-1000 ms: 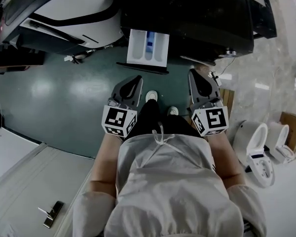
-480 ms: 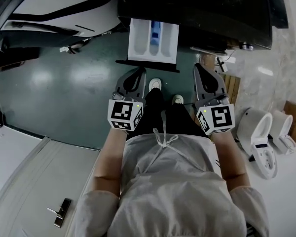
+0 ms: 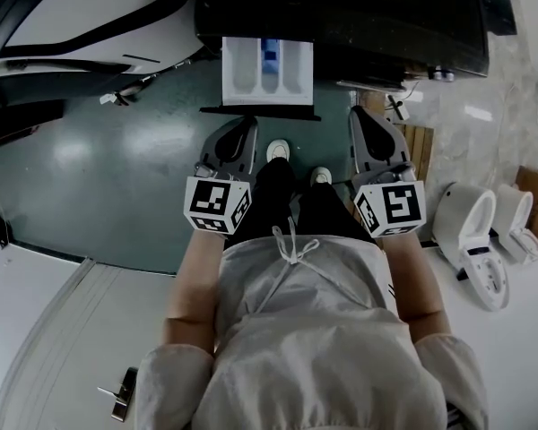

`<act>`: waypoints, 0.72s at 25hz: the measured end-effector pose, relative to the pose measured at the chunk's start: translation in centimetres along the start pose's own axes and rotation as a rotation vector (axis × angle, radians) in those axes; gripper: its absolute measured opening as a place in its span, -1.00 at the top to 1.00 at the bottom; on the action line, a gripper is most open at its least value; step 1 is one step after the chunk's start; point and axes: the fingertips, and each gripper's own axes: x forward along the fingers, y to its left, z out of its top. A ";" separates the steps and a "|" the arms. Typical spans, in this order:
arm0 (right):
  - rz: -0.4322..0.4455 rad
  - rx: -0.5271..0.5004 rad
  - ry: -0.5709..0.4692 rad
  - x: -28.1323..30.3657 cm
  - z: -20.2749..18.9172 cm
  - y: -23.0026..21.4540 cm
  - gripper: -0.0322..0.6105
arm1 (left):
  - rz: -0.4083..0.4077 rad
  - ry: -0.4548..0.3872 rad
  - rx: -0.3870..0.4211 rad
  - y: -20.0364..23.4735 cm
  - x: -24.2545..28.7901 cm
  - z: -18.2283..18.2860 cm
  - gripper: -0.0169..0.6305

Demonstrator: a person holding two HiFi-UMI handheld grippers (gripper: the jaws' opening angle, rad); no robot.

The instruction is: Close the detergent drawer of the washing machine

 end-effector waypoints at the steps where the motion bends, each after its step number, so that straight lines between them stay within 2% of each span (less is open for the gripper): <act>1: -0.006 0.002 -0.001 0.0 0.1 -0.1 0.88 | 0.001 -0.001 0.005 0.1 0.3 0.2 0.89; 10: -0.035 0.022 -0.022 1.1 1.3 -1.0 0.88 | -0.017 -0.004 0.041 1.6 2.8 2.1 0.89; 18: -0.039 0.022 -0.026 3.1 2.5 -1.7 0.89 | -0.024 0.006 0.037 3.0 5.4 4.1 0.89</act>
